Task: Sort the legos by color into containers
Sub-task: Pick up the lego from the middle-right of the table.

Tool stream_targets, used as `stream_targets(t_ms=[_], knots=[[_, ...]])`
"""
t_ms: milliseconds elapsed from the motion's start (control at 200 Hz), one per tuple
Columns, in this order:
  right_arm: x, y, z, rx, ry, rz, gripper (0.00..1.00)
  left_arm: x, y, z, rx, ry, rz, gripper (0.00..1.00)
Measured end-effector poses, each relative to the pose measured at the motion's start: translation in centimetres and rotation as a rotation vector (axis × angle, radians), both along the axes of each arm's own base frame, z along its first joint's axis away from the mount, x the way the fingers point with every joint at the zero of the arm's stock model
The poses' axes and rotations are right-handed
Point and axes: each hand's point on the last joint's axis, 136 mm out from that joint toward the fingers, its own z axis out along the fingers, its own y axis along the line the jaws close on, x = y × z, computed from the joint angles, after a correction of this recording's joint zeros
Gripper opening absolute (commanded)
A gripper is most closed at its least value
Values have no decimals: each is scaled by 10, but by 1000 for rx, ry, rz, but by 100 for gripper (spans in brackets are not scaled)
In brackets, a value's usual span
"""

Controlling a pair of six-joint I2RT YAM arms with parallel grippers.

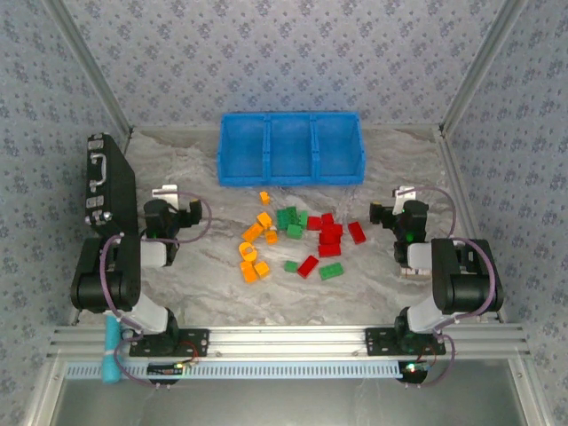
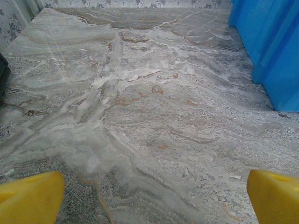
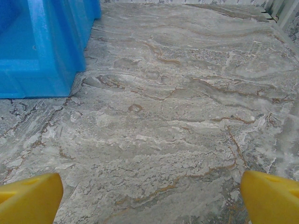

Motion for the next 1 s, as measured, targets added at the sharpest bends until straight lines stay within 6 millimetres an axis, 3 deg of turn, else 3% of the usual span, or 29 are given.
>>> stream_targets(t_ms=[915,1000], knots=[[0,0,0,0,0,0,99,-1,2,-6,-1,47,6,100],[0,-1,0,-1,2,-3,99,3,1,7,8,84,14,100]])
